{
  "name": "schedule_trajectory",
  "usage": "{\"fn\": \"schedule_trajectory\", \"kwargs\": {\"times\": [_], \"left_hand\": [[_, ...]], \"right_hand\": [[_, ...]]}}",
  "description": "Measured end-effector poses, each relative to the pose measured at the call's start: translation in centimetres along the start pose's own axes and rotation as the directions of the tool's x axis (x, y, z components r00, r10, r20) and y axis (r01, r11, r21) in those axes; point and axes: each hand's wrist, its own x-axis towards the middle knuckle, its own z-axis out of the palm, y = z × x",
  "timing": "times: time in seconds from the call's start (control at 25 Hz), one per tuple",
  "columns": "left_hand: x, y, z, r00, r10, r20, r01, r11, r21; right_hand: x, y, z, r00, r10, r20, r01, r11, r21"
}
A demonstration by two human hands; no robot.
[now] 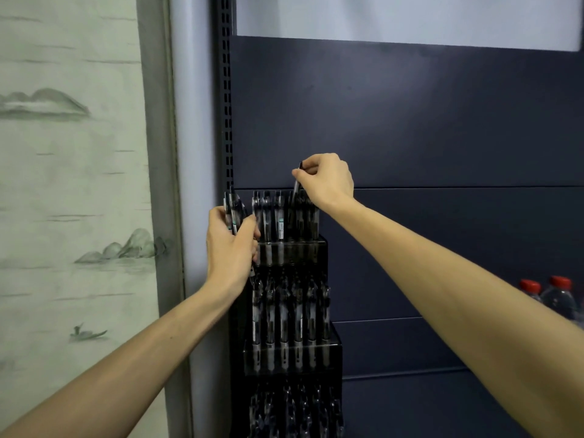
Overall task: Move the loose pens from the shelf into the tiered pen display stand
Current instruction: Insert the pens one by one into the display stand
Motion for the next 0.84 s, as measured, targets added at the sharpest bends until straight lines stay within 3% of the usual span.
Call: {"fn": "schedule_trajectory", "kwargs": {"times": [0.2,0.36,0.52,0.84], "left_hand": [[0.0,-0.1,0.2,0.999,0.041,-0.002,-0.041,0.999,-0.011],[-0.6,0.3,0.4,1.000,-0.012,0.029,0.014,0.998,-0.061],[-0.5,0.2,0.2,0.998,-0.057,-0.006,0.056,0.994,-0.092],[0.0,-0.5,-1.0,0.997,-0.077,-0.031,0.077,0.997,-0.012]], "right_hand": [[0.1,-0.3,-0.5,0.998,-0.063,0.029,0.064,0.998,-0.012],[-0.8,-0.2,-0.2,0.995,-0.098,0.023,0.099,0.994,-0.055],[-1.7,0.0,0.6,0.988,-0.071,0.137,0.092,0.985,-0.146],[-0.6,-0.8,0.7,0.982,0.011,0.190,0.067,0.916,-0.397]]}}
